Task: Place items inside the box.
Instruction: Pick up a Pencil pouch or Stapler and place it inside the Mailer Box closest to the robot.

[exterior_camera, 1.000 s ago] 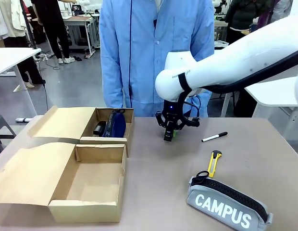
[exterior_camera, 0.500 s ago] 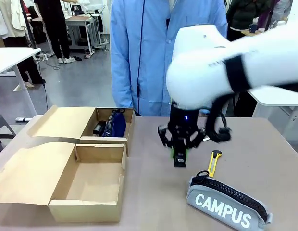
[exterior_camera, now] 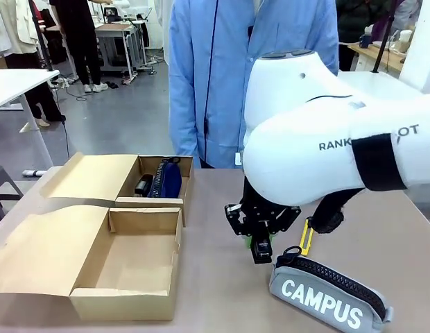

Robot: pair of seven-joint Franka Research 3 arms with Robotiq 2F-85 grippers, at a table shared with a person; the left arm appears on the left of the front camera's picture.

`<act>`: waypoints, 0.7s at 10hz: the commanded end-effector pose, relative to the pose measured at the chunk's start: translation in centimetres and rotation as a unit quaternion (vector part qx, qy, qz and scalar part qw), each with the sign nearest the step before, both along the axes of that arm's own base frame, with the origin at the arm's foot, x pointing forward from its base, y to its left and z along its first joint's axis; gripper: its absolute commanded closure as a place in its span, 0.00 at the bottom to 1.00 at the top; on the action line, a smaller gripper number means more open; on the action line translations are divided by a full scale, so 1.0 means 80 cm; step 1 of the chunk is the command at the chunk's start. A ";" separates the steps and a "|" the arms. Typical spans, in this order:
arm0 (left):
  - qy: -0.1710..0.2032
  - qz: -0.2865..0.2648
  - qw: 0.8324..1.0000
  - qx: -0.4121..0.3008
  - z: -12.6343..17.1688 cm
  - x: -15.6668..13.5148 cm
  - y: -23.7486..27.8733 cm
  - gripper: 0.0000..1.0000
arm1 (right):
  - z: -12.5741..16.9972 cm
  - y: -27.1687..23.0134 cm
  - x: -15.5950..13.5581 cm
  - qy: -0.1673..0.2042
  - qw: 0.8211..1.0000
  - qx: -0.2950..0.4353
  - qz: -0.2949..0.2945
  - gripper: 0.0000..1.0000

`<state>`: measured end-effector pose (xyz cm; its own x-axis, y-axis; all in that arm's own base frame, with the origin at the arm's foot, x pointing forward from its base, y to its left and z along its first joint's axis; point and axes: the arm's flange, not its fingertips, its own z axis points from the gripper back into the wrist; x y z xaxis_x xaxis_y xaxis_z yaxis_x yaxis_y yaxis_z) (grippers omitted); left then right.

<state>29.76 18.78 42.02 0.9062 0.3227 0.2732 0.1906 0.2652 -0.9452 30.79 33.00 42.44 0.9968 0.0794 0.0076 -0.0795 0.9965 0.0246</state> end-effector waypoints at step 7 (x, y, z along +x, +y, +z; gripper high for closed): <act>-0.013 -0.001 1.000 -0.005 0.002 -0.001 -0.001 0.00 | 0.008 0.231 -0.014 0.054 0.992 0.112 -0.023 0.63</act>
<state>29.76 18.78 42.00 0.9064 0.3227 0.2727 0.1901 0.2648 -0.9454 28.13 49.18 43.78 0.9931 0.0371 -0.1116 -0.0064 0.9645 0.2638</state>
